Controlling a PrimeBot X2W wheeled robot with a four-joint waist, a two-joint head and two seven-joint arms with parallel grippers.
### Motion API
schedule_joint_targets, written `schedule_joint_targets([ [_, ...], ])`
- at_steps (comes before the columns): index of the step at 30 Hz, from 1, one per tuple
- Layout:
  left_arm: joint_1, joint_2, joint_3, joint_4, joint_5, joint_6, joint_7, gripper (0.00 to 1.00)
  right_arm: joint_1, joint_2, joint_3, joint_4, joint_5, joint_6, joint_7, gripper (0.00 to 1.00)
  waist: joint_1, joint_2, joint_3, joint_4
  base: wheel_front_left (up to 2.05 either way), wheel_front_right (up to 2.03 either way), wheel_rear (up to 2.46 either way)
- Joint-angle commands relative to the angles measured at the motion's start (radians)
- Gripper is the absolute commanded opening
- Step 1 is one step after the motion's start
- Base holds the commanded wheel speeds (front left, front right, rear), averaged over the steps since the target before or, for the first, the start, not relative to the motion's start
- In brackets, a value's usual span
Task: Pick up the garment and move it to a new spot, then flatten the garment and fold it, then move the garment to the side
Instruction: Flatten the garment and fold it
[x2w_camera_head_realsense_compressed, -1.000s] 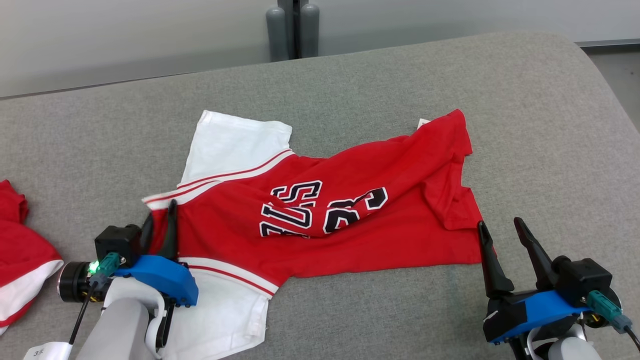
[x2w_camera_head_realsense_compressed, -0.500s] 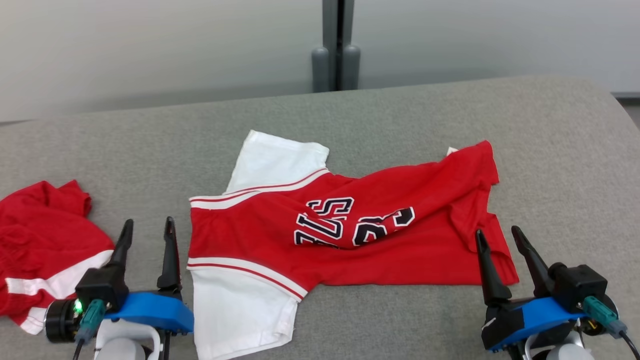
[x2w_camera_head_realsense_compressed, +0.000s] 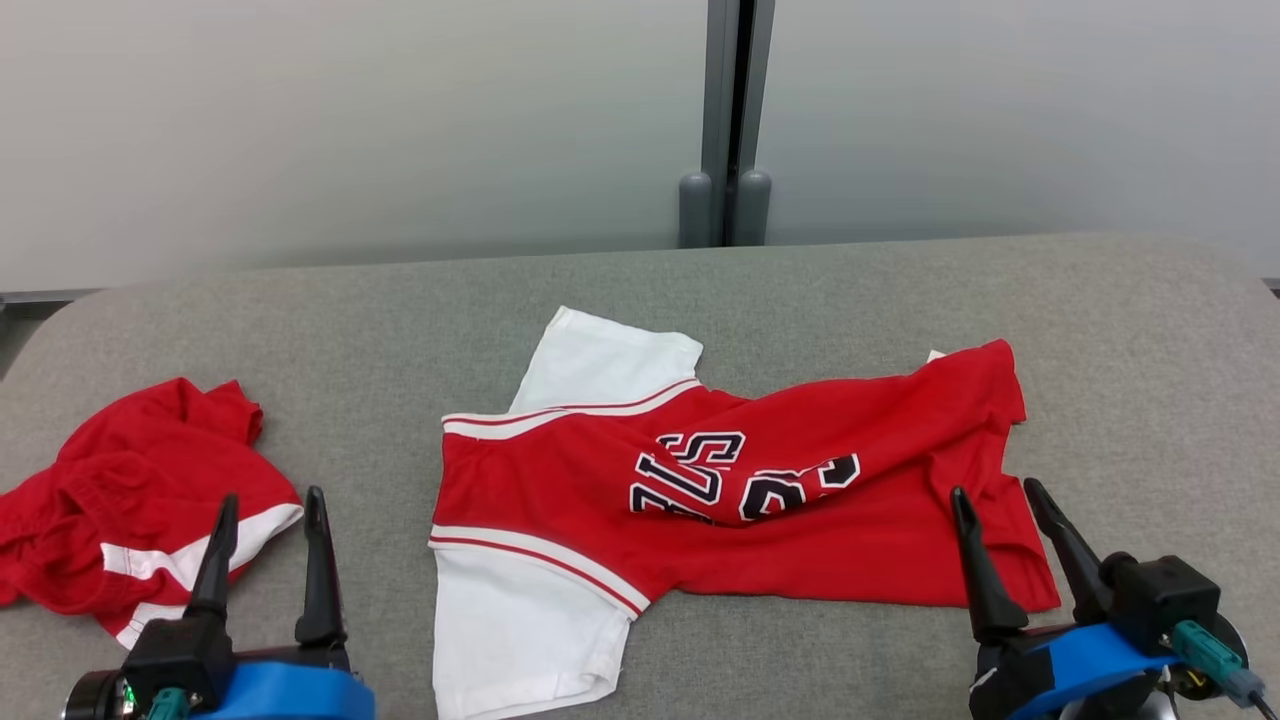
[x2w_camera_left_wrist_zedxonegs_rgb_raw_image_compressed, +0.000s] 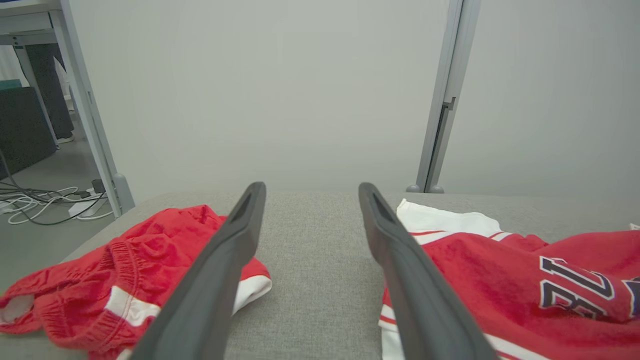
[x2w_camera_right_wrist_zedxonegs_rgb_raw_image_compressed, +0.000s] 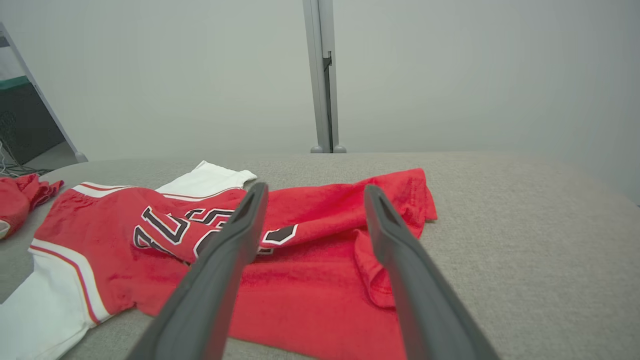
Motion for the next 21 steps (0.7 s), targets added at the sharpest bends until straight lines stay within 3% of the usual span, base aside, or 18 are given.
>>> schedule_joint_targets([
  [1,0.016,0.000,0.005,-0.003,0.007,-0.003,-0.003,1.00,0.018,-0.001,0.001,-0.012,-0.004,0.000,0.004,1.00,0.0002,0.0000,-0.006,-0.002,0.00,0.00,0.00],
  [21,0.036,-0.010,-0.001,0.039,0.022,-0.018,-0.003,1.00,0.112,-0.001,-0.039,-0.138,-0.019,0.000,0.061,1.00,0.0002,0.0000,-0.014,-0.008,0.00,0.00,0.00],
])
